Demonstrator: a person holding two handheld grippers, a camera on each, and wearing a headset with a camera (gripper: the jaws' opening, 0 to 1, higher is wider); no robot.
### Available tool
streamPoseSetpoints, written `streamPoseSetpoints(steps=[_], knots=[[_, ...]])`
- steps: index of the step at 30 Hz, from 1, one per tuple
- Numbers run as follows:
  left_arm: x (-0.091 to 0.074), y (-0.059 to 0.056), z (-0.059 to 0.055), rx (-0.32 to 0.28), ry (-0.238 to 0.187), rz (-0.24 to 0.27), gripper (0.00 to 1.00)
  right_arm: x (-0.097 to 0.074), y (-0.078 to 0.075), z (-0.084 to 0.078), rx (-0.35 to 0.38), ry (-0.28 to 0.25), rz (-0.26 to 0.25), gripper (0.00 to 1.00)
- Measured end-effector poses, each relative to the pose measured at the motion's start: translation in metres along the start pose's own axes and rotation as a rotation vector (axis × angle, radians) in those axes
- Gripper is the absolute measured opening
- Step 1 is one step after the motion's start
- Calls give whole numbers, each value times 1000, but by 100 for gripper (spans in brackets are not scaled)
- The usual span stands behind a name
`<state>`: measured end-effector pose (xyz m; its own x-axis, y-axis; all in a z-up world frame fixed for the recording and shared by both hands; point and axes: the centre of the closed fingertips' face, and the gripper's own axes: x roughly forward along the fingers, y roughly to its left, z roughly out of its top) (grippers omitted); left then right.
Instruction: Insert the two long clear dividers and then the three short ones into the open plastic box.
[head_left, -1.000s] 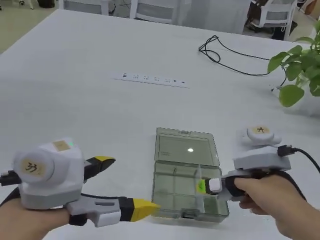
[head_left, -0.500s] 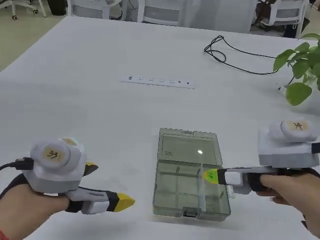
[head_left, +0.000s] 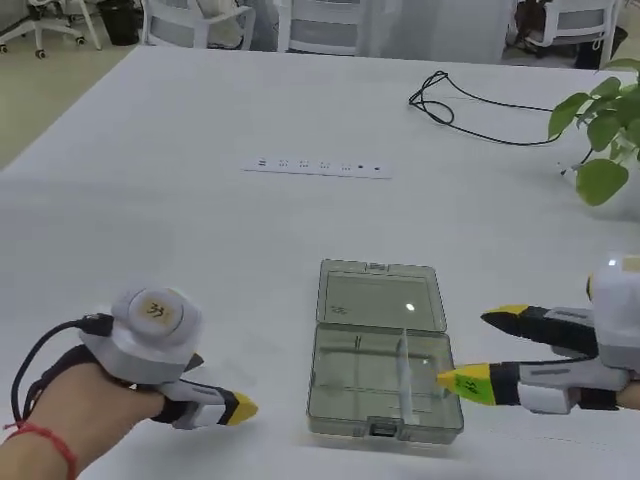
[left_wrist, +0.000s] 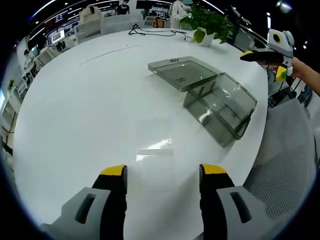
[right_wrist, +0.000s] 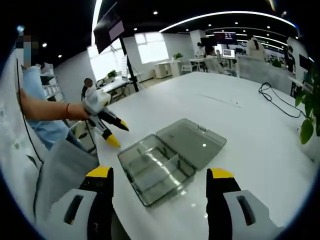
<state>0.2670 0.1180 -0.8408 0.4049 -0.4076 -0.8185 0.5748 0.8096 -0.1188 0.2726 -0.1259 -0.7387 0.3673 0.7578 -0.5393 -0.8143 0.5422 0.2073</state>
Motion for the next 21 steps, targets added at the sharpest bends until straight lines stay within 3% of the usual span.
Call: streamPoseSetpoints(steps=[8,14,21], knots=[[6,2,-4,21,66,37,52,-16,6,-3,-18,-40,7,83],[7,10,-5,57,107,94,42,-22,9,-4,-34,-55,16,86],[7,10,-5,56,142,103,40,-23,12,-10,-47,-51,27,89]])
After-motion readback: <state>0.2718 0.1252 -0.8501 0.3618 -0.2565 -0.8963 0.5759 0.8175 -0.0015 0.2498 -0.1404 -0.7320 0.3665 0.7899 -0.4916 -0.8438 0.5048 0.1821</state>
